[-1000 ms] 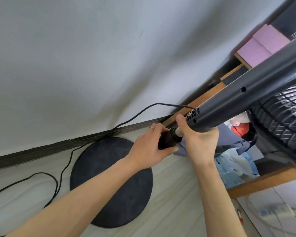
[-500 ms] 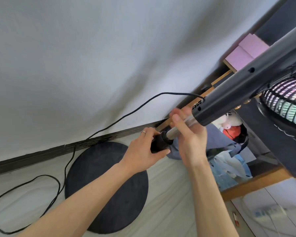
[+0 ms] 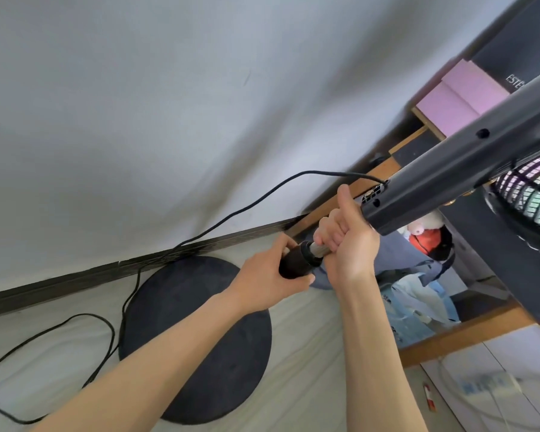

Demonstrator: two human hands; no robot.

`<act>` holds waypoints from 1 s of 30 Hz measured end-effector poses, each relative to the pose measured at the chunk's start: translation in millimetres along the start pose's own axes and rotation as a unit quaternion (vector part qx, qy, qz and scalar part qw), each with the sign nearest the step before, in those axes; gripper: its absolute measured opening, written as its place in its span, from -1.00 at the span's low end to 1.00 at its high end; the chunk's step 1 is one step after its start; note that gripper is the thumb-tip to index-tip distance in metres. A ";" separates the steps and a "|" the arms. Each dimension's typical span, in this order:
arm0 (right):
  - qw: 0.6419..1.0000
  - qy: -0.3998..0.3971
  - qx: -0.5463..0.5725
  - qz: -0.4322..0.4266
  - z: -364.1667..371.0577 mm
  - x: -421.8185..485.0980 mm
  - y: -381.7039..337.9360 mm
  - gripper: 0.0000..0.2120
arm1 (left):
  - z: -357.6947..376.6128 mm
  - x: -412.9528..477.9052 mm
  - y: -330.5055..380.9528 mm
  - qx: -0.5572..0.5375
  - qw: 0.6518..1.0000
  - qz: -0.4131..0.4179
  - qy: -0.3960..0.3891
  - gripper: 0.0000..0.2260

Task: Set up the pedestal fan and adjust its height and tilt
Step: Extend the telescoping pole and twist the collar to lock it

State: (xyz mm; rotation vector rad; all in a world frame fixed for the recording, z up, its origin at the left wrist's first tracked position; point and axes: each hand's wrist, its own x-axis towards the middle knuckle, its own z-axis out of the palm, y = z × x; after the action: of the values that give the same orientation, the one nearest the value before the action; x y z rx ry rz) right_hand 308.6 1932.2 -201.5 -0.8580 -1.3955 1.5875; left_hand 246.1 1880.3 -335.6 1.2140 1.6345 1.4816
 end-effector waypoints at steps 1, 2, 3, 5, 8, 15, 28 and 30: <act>1.000 0.026 0.009 -0.007 3.4 -0.3 0.4 -0.49 | 1.7 0.8 -2.0 -0.003 1.000 -0.011 -0.004 -0.67; 0.999 0.048 0.017 -0.015 6.5 -0.8 0.9 -0.51 | 3.5 1.3 -5.9 -0.011 1.000 -0.022 -0.006 -0.72; 0.997 0.064 0.025 -0.022 8.6 -1.0 2.0 -0.52 | 5.8 1.4 -11.3 -0.020 0.999 -0.032 -0.006 -0.77; 0.995 0.088 0.026 -0.037 10.9 -2.4 3.9 -0.47 | 11.1 -0.7 -23.7 -0.030 0.998 -0.050 -0.009 -0.86; 0.990 0.124 0.008 -0.066 12.5 -4.6 6.9 -0.51 | 21.5 -6.8 -35.6 -0.020 0.996 -0.078 0.041 -0.85; 0.978 0.198 -0.004 -0.069 15.6 2.3 4.3 -0.56 | 33.1 -6.9 -32.2 0.031 0.990 -0.096 0.097 -0.65; 0.985 0.137 -0.020 -0.098 18.8 3.5 -24.9 -0.60 | 29.5 -4.5 -42.5 0.041 0.988 -0.109 0.099 -0.65; 0.990 0.101 -0.030 -0.094 17.7 4.1 -26.3 -0.61 | 27.4 -4.1 -42.9 0.041 0.989 -0.106 0.099 -0.72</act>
State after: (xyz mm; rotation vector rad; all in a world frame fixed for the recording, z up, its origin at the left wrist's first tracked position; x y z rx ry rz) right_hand 295.0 1929.4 -172.8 -0.8710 -1.3420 1.2852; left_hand 262.6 1889.9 -382.9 0.9243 1.9081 1.4491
